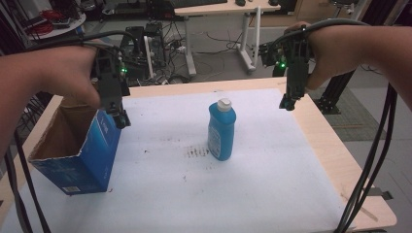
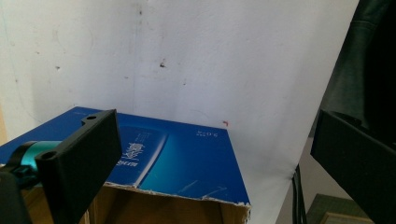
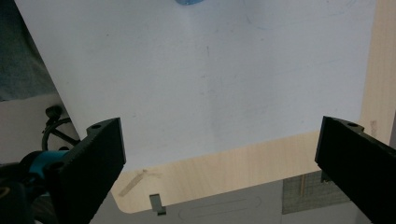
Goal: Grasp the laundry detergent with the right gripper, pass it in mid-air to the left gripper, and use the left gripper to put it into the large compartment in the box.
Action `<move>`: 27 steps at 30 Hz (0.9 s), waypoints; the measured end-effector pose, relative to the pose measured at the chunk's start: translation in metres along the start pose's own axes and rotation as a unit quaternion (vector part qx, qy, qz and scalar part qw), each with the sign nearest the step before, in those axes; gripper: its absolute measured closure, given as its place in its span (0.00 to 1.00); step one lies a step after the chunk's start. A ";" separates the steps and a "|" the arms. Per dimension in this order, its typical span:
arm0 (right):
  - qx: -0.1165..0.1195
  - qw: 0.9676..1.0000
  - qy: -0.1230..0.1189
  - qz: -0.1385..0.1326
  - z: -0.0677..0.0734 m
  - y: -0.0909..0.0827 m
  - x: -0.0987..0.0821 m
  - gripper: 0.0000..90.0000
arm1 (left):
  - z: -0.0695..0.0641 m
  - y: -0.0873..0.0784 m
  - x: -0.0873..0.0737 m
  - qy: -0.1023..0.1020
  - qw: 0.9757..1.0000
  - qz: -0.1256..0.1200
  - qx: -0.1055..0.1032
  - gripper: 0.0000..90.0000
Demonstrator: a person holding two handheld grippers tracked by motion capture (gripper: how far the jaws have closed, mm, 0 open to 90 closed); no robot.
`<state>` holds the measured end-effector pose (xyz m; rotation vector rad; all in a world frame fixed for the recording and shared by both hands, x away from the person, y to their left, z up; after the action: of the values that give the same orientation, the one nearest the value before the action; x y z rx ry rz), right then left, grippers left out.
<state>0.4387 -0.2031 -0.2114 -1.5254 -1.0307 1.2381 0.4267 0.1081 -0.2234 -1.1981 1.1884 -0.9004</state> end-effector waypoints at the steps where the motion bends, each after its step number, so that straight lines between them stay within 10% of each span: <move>1: -0.001 1.000 0.002 -0.003 0.001 0.001 0.000 0.01 | 0.000 0.001 -0.002 0.001 1.000 -0.004 0.000 0.02; 16: 0.011 0.996 0.054 -0.072 0.014 0.006 -0.012 0.01 | -0.003 0.004 -0.008 0.006 1.000 -0.001 0.003 0.02; 27: 0.040 0.977 0.134 -0.160 0.035 0.023 -0.027 0.01 | -0.007 0.004 -0.011 0.009 1.000 0.003 0.006 0.02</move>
<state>0.4019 -0.2307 -0.2307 -1.3564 -0.9884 0.8156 0.4177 0.1177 -0.2254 -1.1783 1.1999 -0.9135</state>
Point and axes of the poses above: each handheld gripper's, and its own axes: y roughly forward along the jaws, x roughly out of its top, z roughly to its left, the point moved 2 cm from there along y, roughly forward along the jaws, and after that the axes turned 12 degrees about z, right-handed, at the moved point
